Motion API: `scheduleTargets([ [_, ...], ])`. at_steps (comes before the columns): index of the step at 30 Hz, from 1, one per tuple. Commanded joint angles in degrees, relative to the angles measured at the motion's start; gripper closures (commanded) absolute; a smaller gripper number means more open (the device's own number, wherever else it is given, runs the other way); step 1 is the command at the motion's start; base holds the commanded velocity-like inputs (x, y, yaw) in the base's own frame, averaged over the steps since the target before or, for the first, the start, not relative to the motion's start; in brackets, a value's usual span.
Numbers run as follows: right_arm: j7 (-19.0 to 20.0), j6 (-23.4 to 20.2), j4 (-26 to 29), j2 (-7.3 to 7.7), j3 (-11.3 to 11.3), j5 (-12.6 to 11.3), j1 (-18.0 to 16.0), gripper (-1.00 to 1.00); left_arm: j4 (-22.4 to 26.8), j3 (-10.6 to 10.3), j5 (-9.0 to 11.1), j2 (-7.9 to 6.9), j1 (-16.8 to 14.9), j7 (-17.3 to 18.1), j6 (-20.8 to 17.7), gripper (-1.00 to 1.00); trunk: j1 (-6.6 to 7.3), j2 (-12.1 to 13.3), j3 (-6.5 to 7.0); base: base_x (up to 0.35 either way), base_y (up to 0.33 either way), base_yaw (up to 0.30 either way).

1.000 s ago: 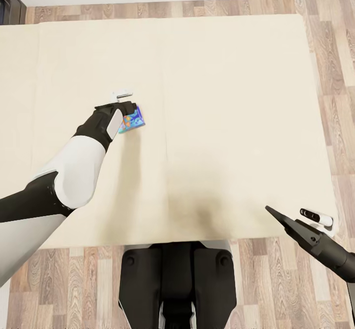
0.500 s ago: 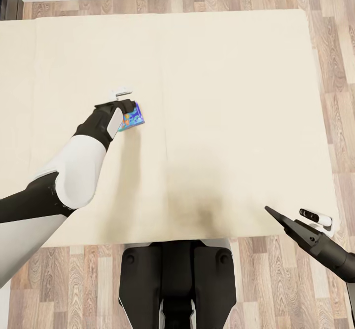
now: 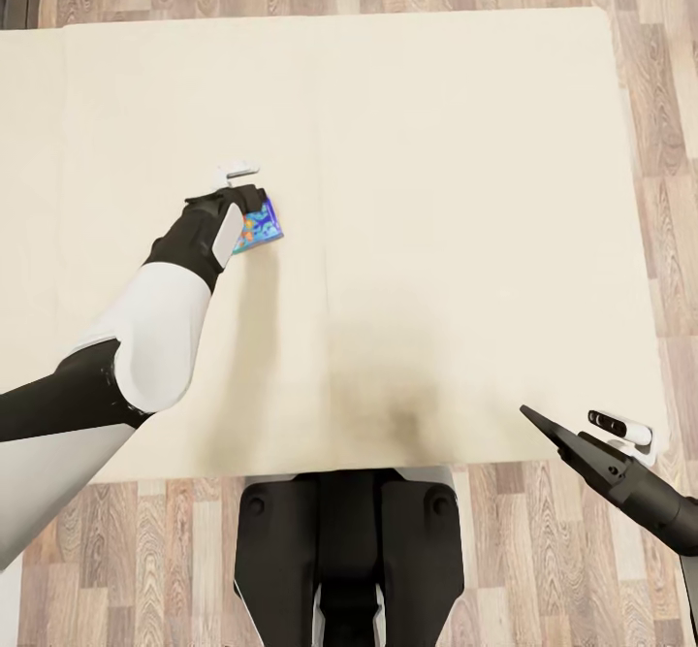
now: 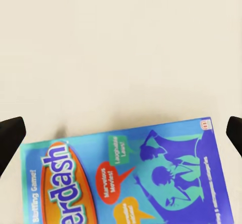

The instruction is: Put all the toys in the child's room - the three board games (two on the bed and one on the table), the two jigsaw puzzles on the table, and the tennis ball on the table - inside the toy box on the table in the child's room.

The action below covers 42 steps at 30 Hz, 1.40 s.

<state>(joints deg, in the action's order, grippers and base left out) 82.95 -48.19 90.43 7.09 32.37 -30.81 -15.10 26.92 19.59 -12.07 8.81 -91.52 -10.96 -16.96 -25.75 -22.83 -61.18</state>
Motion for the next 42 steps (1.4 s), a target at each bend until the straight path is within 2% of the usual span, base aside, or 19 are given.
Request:
scheduleTargets([
  [1, 0.1, -0.5, 0.0, -0.01, 0.0, -0.1, 0.0, -1.0, 0.3, 0.3, -0.6, 0.1, 0.0, 0.0, -0.3, -1.0, -0.03, -0.1, -0.15, 0.0, 0.0, 0.0],
  [13, -0.3, -0.4, 0.0, -0.06, 0.1, -0.1, 0.0, -1.0, 0.7, 0.1, -0.6, 0.15, 0.0, 0.0, -0.3, -1.0, -0.03, -0.1, -1.17, 0.0, 0.0, 0.0],
  [26, -0.7, -0.5, 0.0, -0.05, 0.0, -0.1, 0.0, -1.0, 0.9, -0.2, -0.7, 0.14, -0.1, 0.0, -0.2, -1.0, -0.03, -0.1, -1.29, 0.0, 0.0, 0.0],
  [34, -0.7, -0.5, 0.0, -0.06, 0.0, -0.1, 0.0, -1.0, 1.4, -0.3, -0.7, 0.37, -2.4, -0.1, -0.2, -1.0, -0.03, -0.1, -1.29, 0.0, 0.0, 0.0],
  [42, -0.6, -0.5, 0.0, -0.04, 0.0, -0.1, 0.0, -1.0, 1.2, -0.3, -0.7, 0.41, -3.1, -0.1, -0.2, -1.0, -0.03, -0.1, -1.4, 0.0, 0.0, 0.0],
])
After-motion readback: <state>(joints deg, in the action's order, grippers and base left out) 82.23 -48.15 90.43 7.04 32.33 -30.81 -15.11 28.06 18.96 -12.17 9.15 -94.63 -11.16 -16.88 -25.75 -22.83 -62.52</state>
